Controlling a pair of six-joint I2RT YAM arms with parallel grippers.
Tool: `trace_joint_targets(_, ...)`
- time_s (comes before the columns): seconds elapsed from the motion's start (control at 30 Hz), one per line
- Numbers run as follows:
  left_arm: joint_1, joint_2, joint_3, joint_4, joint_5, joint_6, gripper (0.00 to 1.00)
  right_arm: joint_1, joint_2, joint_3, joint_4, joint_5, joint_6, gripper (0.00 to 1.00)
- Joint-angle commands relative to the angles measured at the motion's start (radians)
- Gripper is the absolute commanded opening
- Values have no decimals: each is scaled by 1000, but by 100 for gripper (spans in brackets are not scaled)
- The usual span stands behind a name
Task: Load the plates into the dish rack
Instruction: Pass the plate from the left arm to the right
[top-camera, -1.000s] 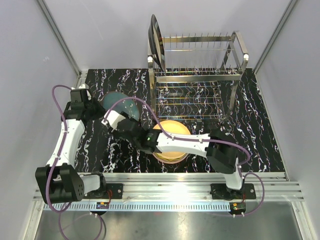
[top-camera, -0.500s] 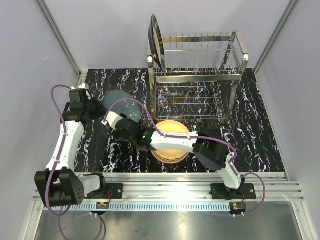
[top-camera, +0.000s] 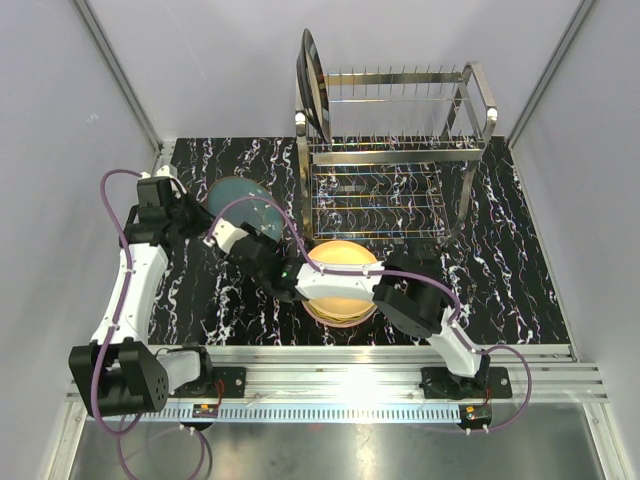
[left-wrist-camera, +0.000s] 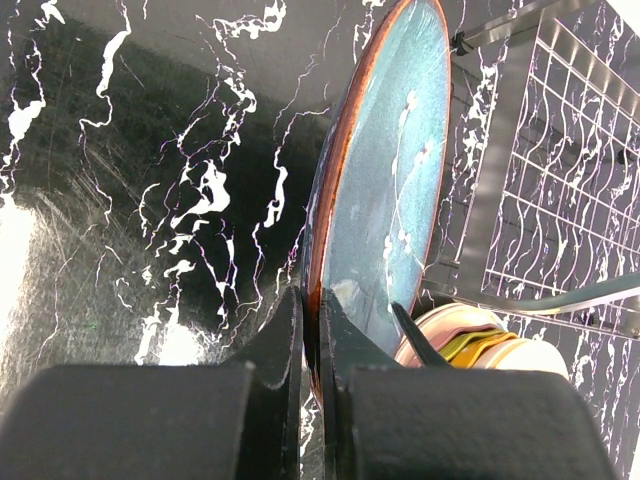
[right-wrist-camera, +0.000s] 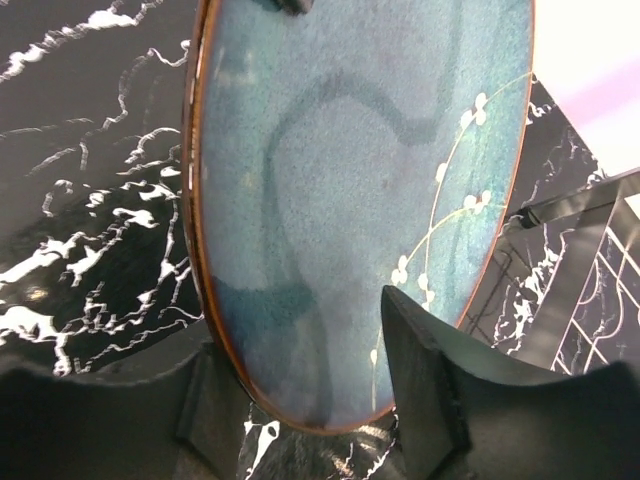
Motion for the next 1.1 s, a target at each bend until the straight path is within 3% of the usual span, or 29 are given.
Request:
trace_joint_targets(0.0, -4, -50, 57, 152, 88, -26, 0, -4, 23, 52, 74, 73, -43, 57)
trace_joint_targets(0.07, -2, -50, 55, 153, 92, -27, 0, -5, 25, 48, 88, 91, -52, 55)
trace_joint_targets(0.47, -2, -47, 48, 171, 123, -27, 2, 27, -17, 34, 104, 70, -54, 15)
trace_joint_targets(0.63, -2, -50, 48, 171, 118, -24, 15, 56, -32, 32, 124, 57, -81, 3)
trace_joint_targets(1.0, -2, -47, 42, 190, 157, -19, 30, 133, -84, 12, 86, 34, -25, 0)
trace_joint_targets(1.07, -2, -47, 42, 190, 152, -18, 38, 133, -102, -21, 94, 7, -5, 0)
